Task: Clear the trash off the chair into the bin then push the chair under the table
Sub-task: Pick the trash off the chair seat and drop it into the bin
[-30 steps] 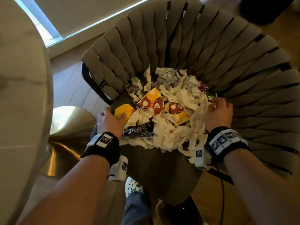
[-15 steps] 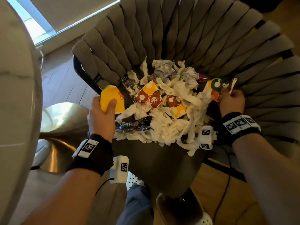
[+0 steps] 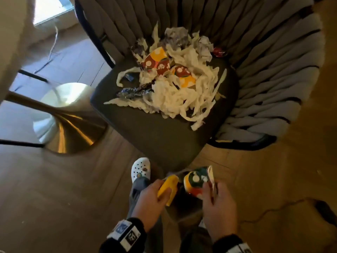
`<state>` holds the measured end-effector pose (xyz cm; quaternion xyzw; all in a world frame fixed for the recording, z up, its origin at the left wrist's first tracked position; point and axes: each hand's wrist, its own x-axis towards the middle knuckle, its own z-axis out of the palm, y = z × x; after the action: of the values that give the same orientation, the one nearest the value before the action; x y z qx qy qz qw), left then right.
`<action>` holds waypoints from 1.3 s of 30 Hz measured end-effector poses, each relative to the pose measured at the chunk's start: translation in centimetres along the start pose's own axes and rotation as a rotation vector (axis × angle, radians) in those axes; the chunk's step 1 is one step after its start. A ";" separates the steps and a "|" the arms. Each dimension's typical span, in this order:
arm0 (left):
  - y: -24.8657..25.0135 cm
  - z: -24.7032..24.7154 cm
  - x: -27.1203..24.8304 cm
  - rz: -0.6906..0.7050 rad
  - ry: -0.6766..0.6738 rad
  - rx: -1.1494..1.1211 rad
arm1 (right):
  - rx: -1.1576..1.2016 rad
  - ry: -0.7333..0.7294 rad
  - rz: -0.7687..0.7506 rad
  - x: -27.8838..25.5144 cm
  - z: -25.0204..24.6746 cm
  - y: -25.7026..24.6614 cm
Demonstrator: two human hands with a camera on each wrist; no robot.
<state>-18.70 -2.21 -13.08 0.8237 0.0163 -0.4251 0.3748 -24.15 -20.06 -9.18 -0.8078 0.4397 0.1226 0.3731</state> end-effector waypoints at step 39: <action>7.7 -19.1 20.6 0.206 0.242 0.557 | -0.420 -0.117 -0.473 19.0 7.7 -19.0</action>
<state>10.28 -1.69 -16.31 0.9366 -0.1395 -0.2719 0.1715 3.15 -19.97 -15.14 -0.9384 0.1827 0.1668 0.2411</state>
